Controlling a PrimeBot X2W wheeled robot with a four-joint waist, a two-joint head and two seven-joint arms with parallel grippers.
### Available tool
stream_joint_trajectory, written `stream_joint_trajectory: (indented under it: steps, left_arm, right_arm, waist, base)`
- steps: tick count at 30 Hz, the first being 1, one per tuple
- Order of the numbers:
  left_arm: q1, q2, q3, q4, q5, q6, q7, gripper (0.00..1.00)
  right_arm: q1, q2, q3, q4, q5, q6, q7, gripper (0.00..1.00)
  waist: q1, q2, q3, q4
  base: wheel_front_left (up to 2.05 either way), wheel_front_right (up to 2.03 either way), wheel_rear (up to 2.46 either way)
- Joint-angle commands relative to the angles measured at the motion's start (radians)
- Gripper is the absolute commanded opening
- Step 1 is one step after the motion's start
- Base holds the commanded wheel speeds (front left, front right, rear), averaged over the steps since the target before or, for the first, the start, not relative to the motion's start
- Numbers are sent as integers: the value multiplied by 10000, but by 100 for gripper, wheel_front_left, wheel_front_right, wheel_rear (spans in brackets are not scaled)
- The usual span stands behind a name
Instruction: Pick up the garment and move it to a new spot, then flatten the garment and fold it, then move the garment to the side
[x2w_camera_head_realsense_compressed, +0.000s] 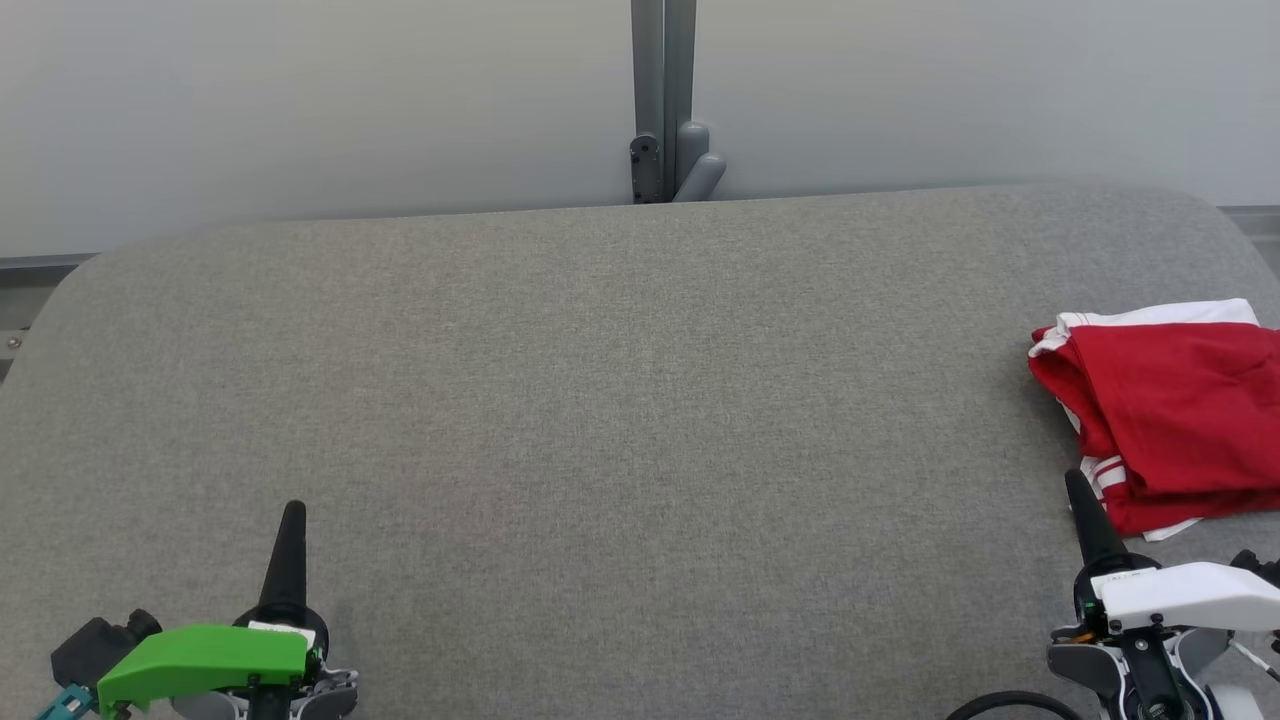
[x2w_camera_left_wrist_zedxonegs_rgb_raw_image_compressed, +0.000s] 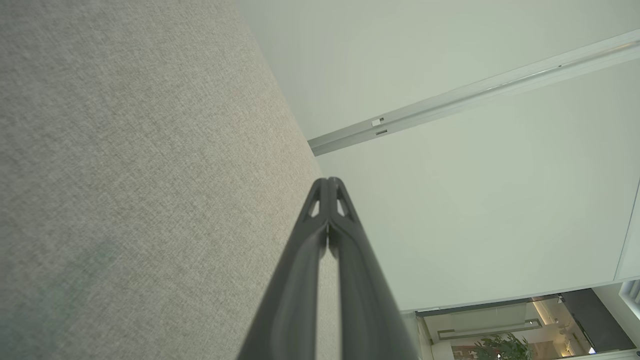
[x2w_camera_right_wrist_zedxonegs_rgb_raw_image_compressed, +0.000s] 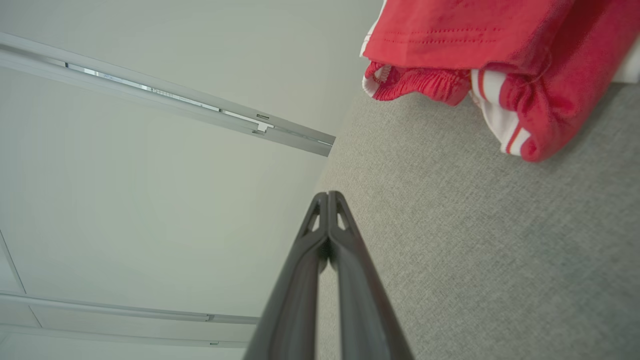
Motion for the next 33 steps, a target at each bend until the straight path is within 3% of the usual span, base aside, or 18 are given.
stream_joint_trajectory:
  steps: [1, 33]
  left_arm:
    - [-222, -14, 62, -95, -245, -20, 56, 0]
    - [-611, -87, 471, -137, -2702, -28, 735, 0]
  right_arm:
    - [-208, -63, 17, -107, 304, -8, 83, 0]
    - [-466, -106, 200, -109, 3337, -5, 790, 0]
  waist:
    - [0, -1, 2, -9]
    - [0, -1, 46, -208]
  base:
    - [0, 0, 0]
    - [0, 0, 0]
